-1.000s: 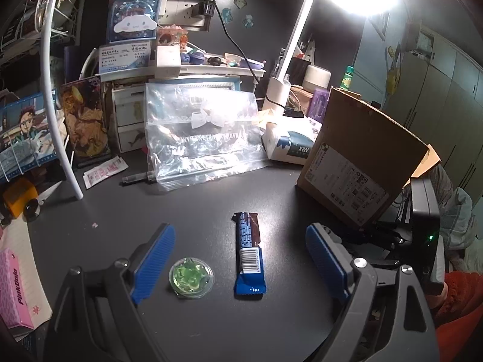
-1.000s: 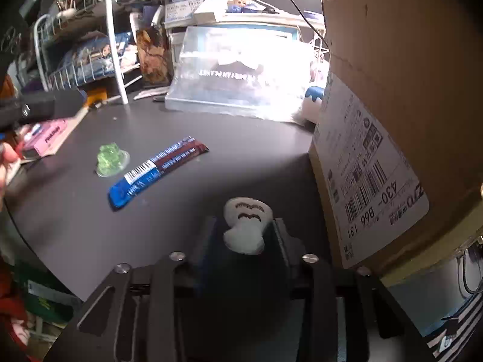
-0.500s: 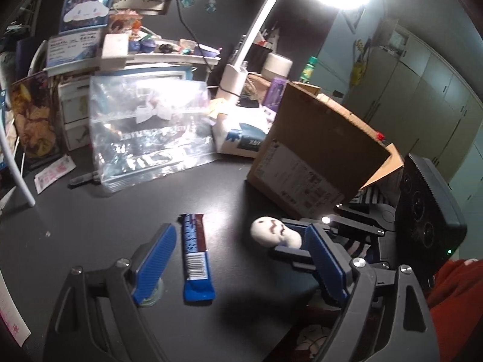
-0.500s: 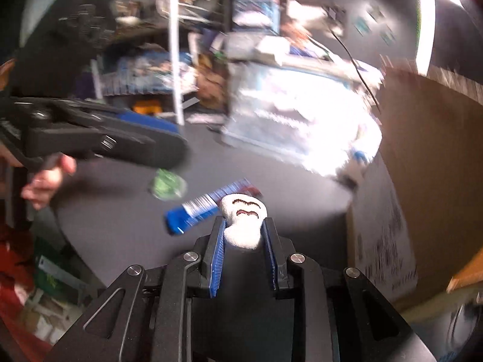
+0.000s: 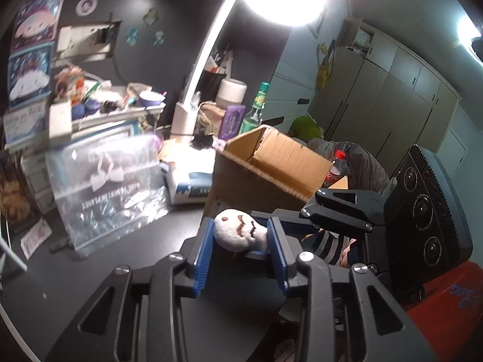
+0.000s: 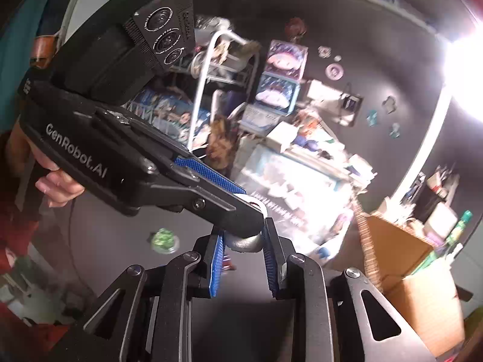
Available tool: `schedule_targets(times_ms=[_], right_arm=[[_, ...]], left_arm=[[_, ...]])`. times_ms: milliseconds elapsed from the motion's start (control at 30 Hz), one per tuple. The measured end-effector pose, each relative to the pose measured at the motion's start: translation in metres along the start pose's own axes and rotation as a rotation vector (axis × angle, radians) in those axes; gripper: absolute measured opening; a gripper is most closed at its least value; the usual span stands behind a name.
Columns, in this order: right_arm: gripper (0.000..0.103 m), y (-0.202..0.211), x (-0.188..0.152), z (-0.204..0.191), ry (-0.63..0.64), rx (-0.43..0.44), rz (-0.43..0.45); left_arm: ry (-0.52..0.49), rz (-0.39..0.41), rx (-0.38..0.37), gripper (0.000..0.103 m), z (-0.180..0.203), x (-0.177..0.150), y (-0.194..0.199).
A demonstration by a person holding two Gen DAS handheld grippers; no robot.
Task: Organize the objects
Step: 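Close the left gripper on the white figure while the right gripper releases it, then carry the white figure over the box and drop it with the left gripper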
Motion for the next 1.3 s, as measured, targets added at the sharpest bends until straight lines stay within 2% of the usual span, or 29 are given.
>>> schedule_targets(times_ms=[167, 367, 533, 667, 800, 900, 933, 967, 1000, 1067, 1167, 1300], right_arm=[[0.019, 0.014, 0.011, 0.035, -0.008, -0.039, 0.008], [0.019, 0.028, 0.015, 0.089, -0.110, -0.047, -0.047], [0.019, 0.034, 0.005, 0.133, -0.213, -0.046, -0.134], [0.019, 0.032, -0.011, 0.162, -0.314, -0.007, -0.245], [0.019, 0.029, -0.029, 0.180, -0.404, 0.039, -0.346], [0.020, 0.028, -0.034, 0.185, -0.426, 0.057, -0.376], [0.020, 0.028, -0.034, 0.185, -0.421, 0.054, -0.377], [0.023, 0.029, -0.033, 0.185, -0.406, 0.046, -0.378], [0.032, 0.029, -0.033, 0.182, -0.382, 0.036, -0.379], [0.046, 0.028, -0.032, 0.179, -0.360, 0.034, -0.371], [0.047, 0.028, -0.029, 0.174, -0.333, 0.029, -0.362], [0.047, 0.026, -0.025, 0.173, -0.328, 0.026, -0.353]], left_arm=[[-0.054, -0.009, -0.026, 0.032, 0.022, 0.029, -0.026], [-0.060, -0.062, -0.075, 0.032, 0.040, 0.054, -0.071], [-0.028, -0.144, -0.111, 0.032, 0.049, 0.061, -0.119], [0.004, -0.217, -0.121, 0.032, 0.049, 0.055, -0.149], [-0.019, -0.252, -0.099, 0.031, 0.055, 0.049, -0.162], [-0.024, -0.257, -0.095, 0.032, 0.057, 0.050, -0.162], [-0.036, -0.256, -0.083, 0.034, 0.058, 0.050, -0.162], [-0.054, -0.252, -0.064, 0.043, 0.059, 0.050, -0.162], [-0.065, -0.248, -0.055, 0.053, 0.060, 0.050, -0.161], [-0.074, -0.239, -0.051, 0.061, 0.060, 0.051, -0.159], [-0.086, -0.228, -0.036, 0.069, 0.060, 0.052, -0.155], [-0.087, -0.195, -0.025, 0.072, 0.057, 0.058, -0.138]])
Point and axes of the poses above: each gripper's, at about its wrist camera, not at the fingertips, and y roughly against the way its jaws point, z to its right, x to its top, the point moved 1 cm from there along -y, roughly the way its jaws point, and after that the axes turned 12 degrees about z, right-handed, at the moved point
